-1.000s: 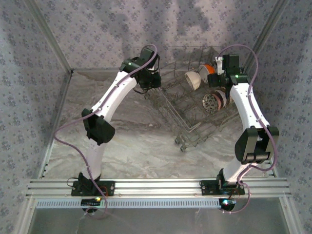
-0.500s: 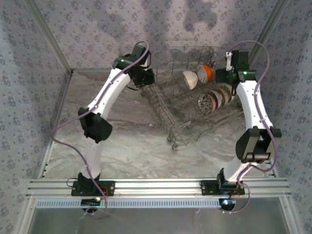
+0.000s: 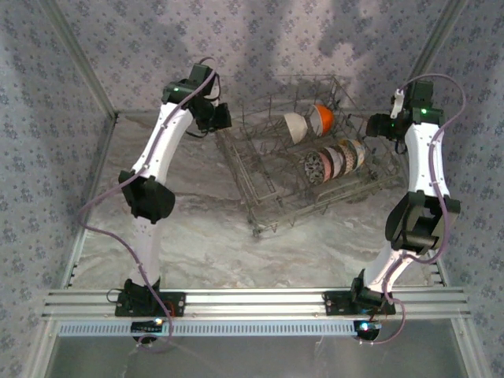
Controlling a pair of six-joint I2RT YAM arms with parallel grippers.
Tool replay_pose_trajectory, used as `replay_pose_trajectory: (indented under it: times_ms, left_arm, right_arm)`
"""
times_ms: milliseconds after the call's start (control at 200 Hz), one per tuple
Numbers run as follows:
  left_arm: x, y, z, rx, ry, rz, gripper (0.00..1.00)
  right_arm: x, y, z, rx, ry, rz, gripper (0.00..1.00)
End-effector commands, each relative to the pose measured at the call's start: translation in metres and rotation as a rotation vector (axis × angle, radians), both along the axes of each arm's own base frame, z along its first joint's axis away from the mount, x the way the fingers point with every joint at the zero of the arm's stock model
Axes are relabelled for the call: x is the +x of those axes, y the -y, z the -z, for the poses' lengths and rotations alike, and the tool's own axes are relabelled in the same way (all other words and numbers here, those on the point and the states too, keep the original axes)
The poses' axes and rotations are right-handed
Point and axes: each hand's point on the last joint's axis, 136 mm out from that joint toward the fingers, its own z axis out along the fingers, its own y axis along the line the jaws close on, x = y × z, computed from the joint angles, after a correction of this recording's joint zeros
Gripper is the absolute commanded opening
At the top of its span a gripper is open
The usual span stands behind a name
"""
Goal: Load the bowls into the dish rack
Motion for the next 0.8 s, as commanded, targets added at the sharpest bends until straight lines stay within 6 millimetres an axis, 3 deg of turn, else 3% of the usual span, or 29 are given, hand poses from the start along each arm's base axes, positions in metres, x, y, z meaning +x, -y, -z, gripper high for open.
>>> replay_pose_trajectory:
  times_ms: [0,135,320,500,795]
  left_arm:
    - [0.019,-0.035,-0.023,0.069,0.122,0.021,0.0]
    - [0.03,-0.05,-0.021,0.068,0.129,-0.014,0.0]
    - [0.04,-0.064,-0.029,0.06,0.163,-0.042,0.1]
    - [0.037,-0.063,-0.036,0.048,0.169,-0.036,0.44]
    - [0.027,-0.077,-0.07,0.086,0.268,-0.078,0.65]
  right_arm:
    - [-0.012,-0.007,0.018,0.114,-0.048,0.023,0.84]
    - [-0.019,-0.013,0.034,0.16,-0.074,0.021,0.85]
    - [-0.023,-0.02,0.047,0.198,-0.088,0.009,0.86]
    - [-0.029,-0.042,0.057,0.264,-0.127,-0.048,0.86]
    - [-0.065,-0.074,0.069,0.311,-0.184,-0.064,0.85]
